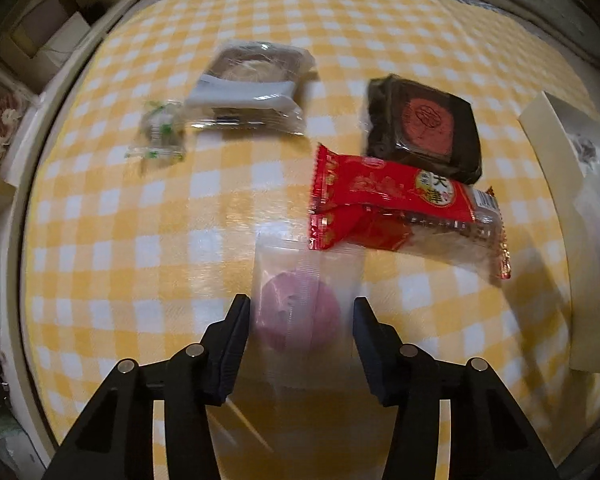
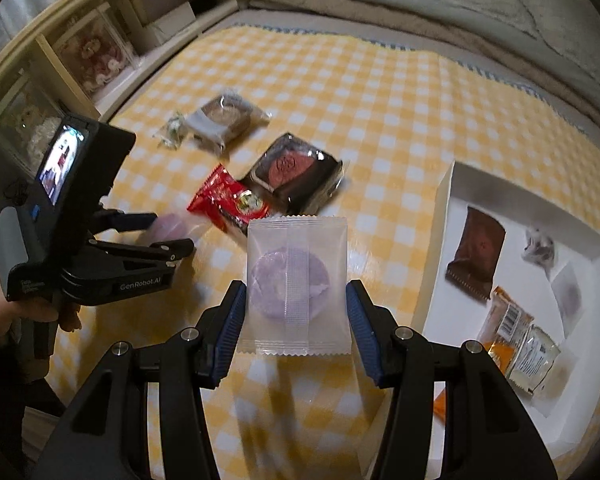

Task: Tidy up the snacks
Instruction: 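Lift both cookie packets and carry them over the white tray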

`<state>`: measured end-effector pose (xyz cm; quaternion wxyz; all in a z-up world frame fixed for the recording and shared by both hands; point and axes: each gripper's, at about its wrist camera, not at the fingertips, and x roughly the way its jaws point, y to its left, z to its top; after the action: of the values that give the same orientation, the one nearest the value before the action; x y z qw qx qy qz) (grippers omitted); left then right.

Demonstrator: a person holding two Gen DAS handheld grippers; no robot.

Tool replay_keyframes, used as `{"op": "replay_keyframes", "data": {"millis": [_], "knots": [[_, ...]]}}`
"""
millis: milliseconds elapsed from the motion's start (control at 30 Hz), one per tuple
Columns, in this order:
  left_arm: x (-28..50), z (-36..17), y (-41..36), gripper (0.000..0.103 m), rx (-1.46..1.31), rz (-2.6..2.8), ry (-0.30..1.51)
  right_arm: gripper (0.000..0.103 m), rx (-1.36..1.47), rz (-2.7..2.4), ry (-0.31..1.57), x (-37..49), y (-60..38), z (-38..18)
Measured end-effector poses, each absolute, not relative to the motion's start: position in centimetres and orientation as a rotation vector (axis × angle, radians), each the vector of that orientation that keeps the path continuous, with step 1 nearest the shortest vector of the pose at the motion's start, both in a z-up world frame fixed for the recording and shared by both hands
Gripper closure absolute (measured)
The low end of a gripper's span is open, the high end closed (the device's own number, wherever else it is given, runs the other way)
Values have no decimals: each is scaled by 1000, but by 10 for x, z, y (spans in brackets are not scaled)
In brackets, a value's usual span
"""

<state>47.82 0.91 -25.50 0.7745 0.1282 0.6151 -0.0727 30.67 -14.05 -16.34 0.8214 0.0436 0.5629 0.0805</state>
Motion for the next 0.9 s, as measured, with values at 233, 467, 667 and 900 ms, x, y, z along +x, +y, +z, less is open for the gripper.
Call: {"op": "replay_keyframes", "data": {"millis": [233,467,667,900], "knots": [[458,-200,20,54,199,-146,1231,51,90,169,1177,310,-140,-163],[420,-140,11,54,109,-180,1081,51,95,138,1142,303,-151,-150],[389,-104,-3,54,34,-226,982,51,110,104,1092,290,-179,-131],[362,-94,-36,54,29,-309,952,51,146,26,1065,269,-229,-118]]}}
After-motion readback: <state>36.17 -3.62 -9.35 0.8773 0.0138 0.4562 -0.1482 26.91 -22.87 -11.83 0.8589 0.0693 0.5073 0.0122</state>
